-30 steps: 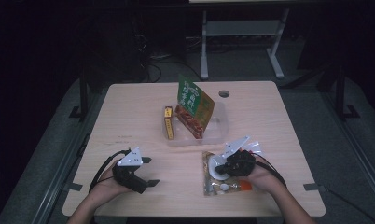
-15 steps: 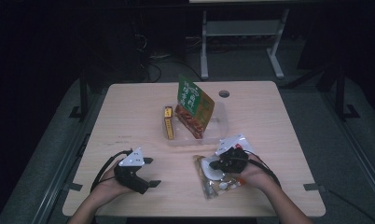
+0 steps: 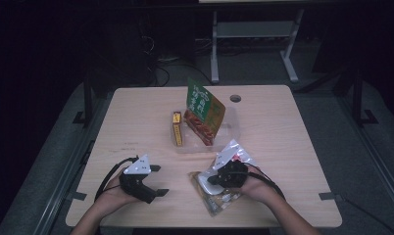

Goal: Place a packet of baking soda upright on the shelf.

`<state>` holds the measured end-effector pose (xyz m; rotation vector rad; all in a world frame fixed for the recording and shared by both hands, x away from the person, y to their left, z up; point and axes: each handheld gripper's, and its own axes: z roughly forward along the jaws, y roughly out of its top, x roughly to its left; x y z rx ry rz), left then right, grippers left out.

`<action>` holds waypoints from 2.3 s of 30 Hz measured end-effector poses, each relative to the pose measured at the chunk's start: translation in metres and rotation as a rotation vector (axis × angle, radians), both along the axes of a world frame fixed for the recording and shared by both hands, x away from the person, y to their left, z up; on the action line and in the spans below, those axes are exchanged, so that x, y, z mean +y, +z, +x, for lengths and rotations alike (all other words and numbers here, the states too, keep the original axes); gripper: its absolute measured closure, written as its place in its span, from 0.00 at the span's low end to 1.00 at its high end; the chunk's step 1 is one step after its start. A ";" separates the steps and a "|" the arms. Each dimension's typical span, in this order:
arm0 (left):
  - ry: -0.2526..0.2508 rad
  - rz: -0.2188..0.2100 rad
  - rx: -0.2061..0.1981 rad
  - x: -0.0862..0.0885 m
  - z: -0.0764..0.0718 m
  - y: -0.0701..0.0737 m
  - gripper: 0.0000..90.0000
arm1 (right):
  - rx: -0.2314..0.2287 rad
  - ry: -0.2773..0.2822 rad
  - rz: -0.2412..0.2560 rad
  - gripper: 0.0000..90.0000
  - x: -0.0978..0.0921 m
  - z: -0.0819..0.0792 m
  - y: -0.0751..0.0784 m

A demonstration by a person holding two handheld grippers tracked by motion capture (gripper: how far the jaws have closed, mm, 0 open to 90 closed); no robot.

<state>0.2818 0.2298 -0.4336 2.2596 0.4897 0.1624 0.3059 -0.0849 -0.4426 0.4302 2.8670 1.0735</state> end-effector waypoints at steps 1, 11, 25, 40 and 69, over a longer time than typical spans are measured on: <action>-0.005 -0.004 -0.002 -0.001 0.000 0.000 0.15 | 0.002 0.007 0.006 1.00 0.004 -0.001 0.000; -0.032 -0.010 0.002 -0.007 -0.002 0.001 0.15 | -0.034 0.076 0.020 1.00 0.060 -0.013 0.000; -0.041 -0.017 0.063 -0.037 0.008 -0.005 0.15 | -0.030 -0.172 0.129 0.66 -0.024 0.000 0.032; -0.106 -0.030 0.222 -0.080 0.036 -0.026 0.34 | -0.021 -0.277 0.152 0.49 -0.072 0.002 0.031; -0.234 -0.045 -0.010 -0.080 0.022 0.013 1.00 | 0.117 -0.234 0.272 0.48 -0.076 0.010 0.033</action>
